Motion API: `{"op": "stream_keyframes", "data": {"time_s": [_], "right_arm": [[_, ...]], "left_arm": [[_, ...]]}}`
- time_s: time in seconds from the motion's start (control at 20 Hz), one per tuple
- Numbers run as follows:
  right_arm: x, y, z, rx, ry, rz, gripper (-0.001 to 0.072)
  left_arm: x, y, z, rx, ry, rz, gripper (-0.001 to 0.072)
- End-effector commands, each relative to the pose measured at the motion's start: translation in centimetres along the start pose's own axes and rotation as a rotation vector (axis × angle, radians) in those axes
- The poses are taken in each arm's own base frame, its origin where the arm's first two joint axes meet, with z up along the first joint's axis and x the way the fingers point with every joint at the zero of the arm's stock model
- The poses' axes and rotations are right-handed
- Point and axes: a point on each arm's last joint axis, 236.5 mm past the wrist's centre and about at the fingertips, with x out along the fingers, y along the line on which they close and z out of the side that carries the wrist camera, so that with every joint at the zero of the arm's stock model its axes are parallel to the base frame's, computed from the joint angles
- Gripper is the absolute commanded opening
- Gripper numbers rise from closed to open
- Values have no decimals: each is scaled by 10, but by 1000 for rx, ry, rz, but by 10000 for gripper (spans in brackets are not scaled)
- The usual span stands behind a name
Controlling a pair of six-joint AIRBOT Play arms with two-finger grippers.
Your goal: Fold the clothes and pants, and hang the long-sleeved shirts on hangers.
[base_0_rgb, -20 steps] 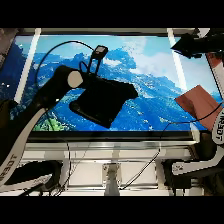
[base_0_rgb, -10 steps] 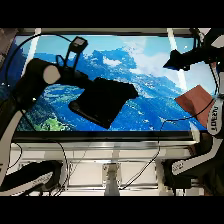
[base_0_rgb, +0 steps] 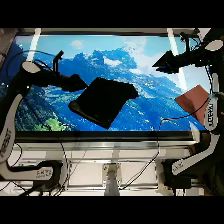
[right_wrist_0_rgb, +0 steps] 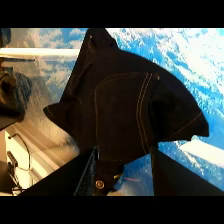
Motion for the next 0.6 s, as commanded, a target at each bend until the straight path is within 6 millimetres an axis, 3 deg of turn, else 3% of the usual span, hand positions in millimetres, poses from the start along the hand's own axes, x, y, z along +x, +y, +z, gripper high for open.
{"op": "stream_keyframes", "data": {"time_s": [0.0, 0.15, 0.3, 0.55], "right_arm": [[0, -1, 7, 0, -29, 3, 397], [0, -1, 8, 1, -34, 2, 397], [0, -2, 14, 0, -57, -2, 397], [0, -2, 14, 0, -56, -2, 397]], "left_arm": [[31, 53, -1, -237, 43, 44, 298], [49, 94, -10, -347, 75, 135, 297], [63, 95, -6, -393, 57, 122, 297], [78, 85, 24, -422, -78, 99, 298]]}}
